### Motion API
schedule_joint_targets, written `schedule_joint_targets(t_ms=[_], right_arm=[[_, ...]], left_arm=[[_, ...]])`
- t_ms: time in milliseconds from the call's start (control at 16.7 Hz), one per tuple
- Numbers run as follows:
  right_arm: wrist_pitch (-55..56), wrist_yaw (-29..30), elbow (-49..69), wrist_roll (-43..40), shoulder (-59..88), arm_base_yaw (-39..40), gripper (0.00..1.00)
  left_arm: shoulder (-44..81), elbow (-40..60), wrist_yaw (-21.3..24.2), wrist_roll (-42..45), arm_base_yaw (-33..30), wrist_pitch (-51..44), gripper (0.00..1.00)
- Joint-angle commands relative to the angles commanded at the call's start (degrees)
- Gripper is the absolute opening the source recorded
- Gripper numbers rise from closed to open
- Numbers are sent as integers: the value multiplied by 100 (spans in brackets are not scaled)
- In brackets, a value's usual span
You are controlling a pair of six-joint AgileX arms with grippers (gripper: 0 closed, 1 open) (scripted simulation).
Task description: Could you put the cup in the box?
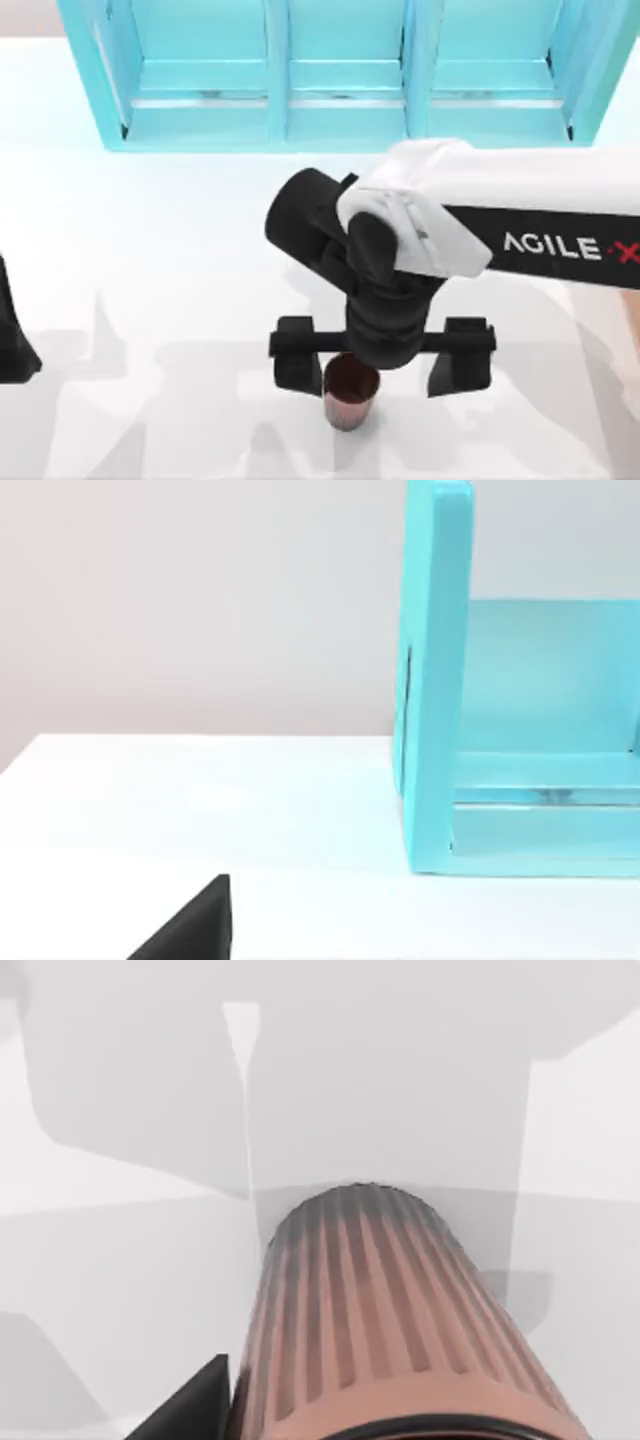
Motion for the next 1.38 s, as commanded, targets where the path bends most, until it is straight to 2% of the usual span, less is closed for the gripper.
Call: schedule_joint_targets(t_ms=[180, 960, 1380], right_arm=[[2, 0, -2, 0, 1, 0, 100], [2, 0, -2, 0, 1, 0, 2], [2, 0, -2, 0, 1, 0, 0]], left_arm=[[0, 0, 0, 0, 0, 0, 100], [0, 0, 0, 0, 0, 0, 100], [0, 0, 0, 0, 0, 0, 100]])
